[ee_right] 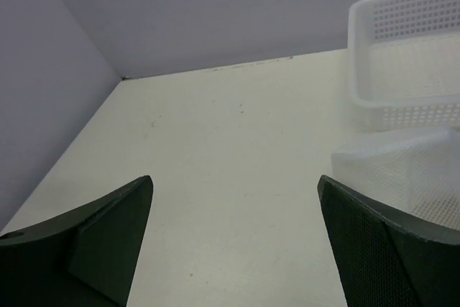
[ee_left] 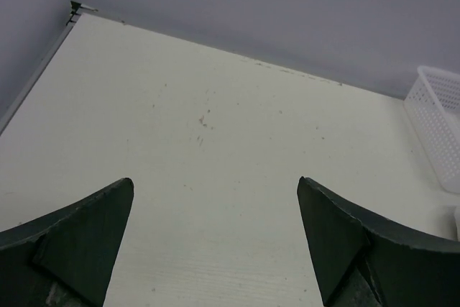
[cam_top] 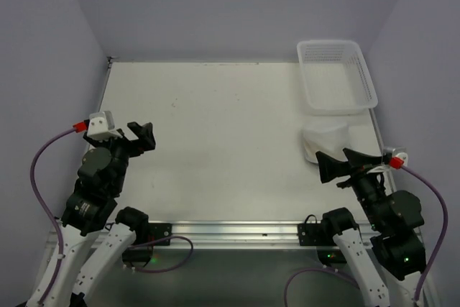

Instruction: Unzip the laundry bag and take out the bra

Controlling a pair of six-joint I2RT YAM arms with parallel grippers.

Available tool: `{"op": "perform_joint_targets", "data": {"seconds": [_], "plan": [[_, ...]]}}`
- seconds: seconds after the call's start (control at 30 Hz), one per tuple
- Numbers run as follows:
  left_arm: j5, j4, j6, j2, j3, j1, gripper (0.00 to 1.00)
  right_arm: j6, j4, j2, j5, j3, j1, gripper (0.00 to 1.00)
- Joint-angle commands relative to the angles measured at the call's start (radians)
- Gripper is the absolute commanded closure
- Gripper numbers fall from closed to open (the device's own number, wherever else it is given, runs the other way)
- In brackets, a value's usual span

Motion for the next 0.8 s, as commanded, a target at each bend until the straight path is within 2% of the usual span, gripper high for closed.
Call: {"op": "perform_joint_targets", "data": {"seconds": [0.0, 0.23, 0.4, 0.5, 0.77], "plan": [[0.034, 0.048, -0.024, 0.021, -0.003, -0.006, 0.0, 0.125, -0.015, 0.026, -0.005, -0.025, 0.002, 0.01], [0.108, 0.038, -0.033, 0.067, 0.014, -0.006, 0.0, 0.358, -0.082, 0.189, 0.054, -0.035, 0.002, 0.01], [0.134, 0.051, -0.042, 0.093, 0.025, -0.006, 0.0, 0.705, -0.265, 0.425, 0.315, 0.014, 0.0, 0.01], [0.154, 0.048, -0.053, 0.107, 0.027, -0.006, 0.0, 0.811, -0.303, 0.526, 0.36, 0.038, -0.001, 0.01], [0.226, 0.032, -0.082, 0.113, 0.002, -0.006, 0.0, 0.882, -0.249, 0.828, 0.435, 0.139, -0.13, 0.01]]}}
